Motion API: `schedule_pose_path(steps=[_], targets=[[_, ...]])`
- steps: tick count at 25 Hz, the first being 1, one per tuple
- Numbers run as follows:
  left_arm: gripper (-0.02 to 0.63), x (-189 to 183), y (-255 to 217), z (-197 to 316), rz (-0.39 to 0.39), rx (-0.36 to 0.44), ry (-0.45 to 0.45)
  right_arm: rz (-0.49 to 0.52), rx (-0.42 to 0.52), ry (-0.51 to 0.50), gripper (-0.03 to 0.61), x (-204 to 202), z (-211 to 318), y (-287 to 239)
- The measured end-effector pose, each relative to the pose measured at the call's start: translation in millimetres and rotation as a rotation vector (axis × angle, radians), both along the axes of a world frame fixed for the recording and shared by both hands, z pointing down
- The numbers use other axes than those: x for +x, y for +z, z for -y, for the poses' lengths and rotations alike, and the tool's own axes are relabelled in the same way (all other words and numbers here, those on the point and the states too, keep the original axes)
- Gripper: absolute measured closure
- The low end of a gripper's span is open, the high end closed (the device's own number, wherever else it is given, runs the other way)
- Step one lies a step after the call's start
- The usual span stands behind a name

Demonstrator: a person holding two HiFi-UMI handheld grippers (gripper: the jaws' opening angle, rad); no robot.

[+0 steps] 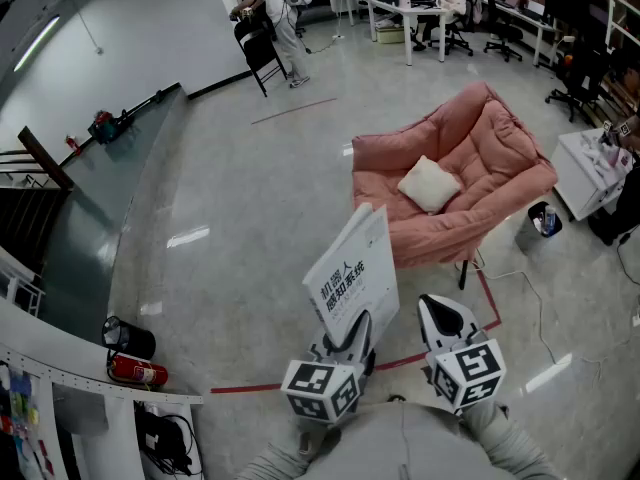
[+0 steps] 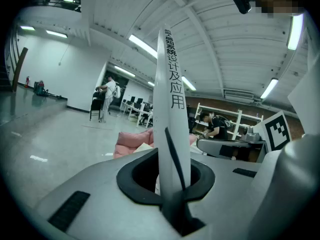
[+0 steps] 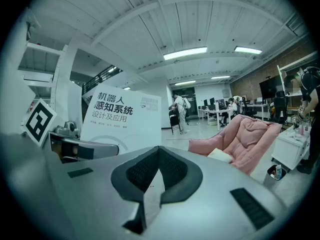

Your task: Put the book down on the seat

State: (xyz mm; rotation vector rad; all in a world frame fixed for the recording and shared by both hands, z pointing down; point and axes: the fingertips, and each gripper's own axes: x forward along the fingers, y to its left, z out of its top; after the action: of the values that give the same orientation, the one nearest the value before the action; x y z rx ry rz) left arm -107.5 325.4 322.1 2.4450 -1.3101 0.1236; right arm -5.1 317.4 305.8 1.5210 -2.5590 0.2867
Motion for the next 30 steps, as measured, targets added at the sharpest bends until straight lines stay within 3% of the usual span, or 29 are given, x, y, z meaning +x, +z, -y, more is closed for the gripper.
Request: schedule_pose_path(steps=[21,30], targets=[[0.566,31.0,-1.2,-17.9,-0.014,0.007,-0.051,-0.001,-0.009,-0.078,0.573,26.6,-21.8,8.7],[0.566,33.3,-3.0,7.3,-0.022,0.001,-0.058,0.004,-0.036,-0.083,0.574,32.1,-6.8,16.9]])
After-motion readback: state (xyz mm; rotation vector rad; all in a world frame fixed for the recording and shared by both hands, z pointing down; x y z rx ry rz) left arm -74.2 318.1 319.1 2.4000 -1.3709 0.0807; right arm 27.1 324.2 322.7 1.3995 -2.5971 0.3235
